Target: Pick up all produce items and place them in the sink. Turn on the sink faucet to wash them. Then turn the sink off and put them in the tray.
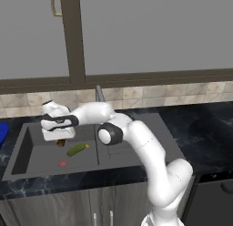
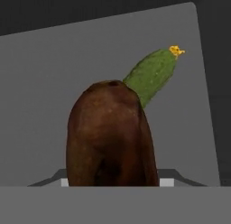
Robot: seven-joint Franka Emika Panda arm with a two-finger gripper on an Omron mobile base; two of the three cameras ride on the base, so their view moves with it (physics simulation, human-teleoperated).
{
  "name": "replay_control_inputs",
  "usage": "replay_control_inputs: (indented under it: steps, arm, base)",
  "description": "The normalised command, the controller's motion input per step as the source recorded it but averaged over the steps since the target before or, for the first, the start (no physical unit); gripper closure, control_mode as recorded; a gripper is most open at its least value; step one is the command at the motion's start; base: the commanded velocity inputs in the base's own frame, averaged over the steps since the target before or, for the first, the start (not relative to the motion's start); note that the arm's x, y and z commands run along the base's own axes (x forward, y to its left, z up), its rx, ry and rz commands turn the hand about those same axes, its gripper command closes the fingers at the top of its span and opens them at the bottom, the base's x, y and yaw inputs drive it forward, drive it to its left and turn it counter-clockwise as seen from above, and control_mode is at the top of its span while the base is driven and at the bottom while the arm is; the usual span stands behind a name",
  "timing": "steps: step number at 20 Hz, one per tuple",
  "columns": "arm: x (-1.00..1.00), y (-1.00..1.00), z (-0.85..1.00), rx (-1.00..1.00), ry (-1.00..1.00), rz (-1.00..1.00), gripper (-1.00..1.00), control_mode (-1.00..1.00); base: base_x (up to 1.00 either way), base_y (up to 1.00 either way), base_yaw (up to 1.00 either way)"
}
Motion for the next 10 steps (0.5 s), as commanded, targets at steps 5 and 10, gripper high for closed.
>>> replay_control_inputs:
  steps: [5,10]
  arm:
    - [-0.71,-0.52,1.00,0.03,0.00,0.00,1.00,-1.00]
    - [-0.70,-0.66,1.00,0.03,0.00,0.00,1.00,-1.00]
  base:
    - [0.00,0.00,0.00]
    - [0.00,0.00,0.00]
